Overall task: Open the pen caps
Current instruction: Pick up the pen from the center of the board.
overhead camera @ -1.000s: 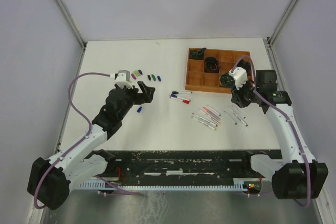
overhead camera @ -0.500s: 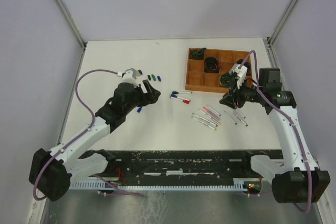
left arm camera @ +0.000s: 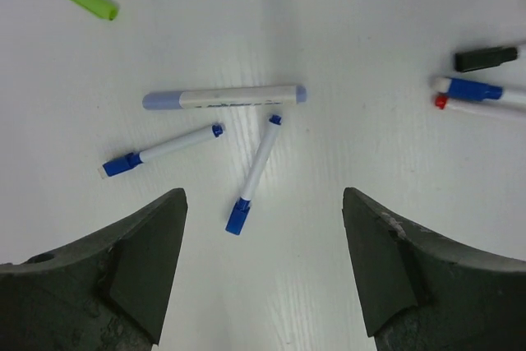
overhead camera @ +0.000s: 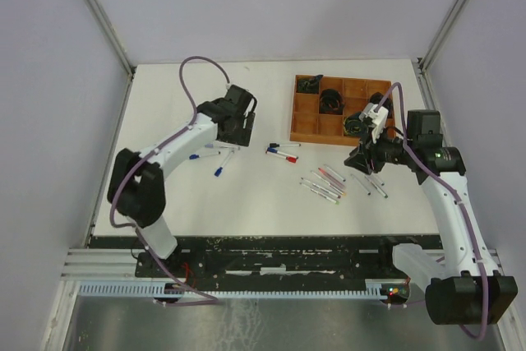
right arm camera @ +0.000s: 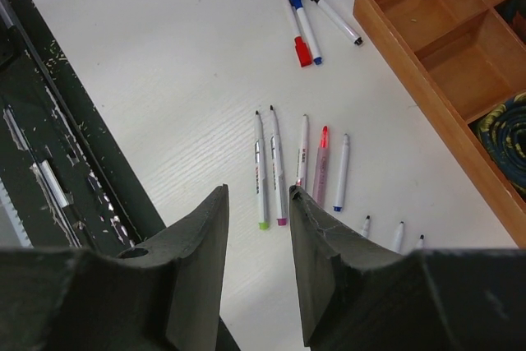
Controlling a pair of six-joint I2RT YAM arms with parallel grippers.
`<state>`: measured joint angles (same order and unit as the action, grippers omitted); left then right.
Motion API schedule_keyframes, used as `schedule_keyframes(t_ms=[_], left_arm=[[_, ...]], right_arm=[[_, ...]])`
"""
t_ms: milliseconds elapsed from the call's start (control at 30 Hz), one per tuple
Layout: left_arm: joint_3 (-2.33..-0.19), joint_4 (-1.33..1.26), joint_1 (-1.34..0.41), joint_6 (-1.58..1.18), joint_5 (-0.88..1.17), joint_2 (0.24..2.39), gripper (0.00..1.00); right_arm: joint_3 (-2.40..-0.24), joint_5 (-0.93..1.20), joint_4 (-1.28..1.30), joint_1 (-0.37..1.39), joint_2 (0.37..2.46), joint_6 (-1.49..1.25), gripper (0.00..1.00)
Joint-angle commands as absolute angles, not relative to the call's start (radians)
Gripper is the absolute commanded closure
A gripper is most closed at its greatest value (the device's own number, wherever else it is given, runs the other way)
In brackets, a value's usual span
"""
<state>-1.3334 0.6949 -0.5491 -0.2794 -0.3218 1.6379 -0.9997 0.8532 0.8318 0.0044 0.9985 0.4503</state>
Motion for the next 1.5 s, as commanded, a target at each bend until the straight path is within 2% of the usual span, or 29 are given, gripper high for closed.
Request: schedule_keyframes(t_ms=[0,167,400,933,1200,1467], left_arm=[[-1.459,0.887,-0.543,-0.124,-0.358,1.751,0.17],[-1.478,0.896,-0.520,-0.061,-0.247,1.827,0.28],[-1.459,0.885,-0.495,-0.002,-0.149,1.872,0.34],[-1.411,0.830,-0.467,0.024,-0.132,1.912,0.46],[-1.410,0.822,-0.412,0.029,-0.053,1.951,0.57],[-1.411,0.822,-0.398,0.035,-0.019,1.958,0.58]], right_arm=[[-0.994,0.844,0.807,0.005,0.987,0.454,0.57],[-0.992,0.831,0.807,0.004,0.984,0.457,0.56],[-0.988,0.824,0.806,0.005,0.997,0.462,0.56],[-0.982,0.823,0.811,0.006,1.005,0.472,0.56],[-0.982,0.823,0.814,0.006,1.001,0.474,0.56],[-0.983,0.824,0.816,0.007,0.999,0.476,0.55]])
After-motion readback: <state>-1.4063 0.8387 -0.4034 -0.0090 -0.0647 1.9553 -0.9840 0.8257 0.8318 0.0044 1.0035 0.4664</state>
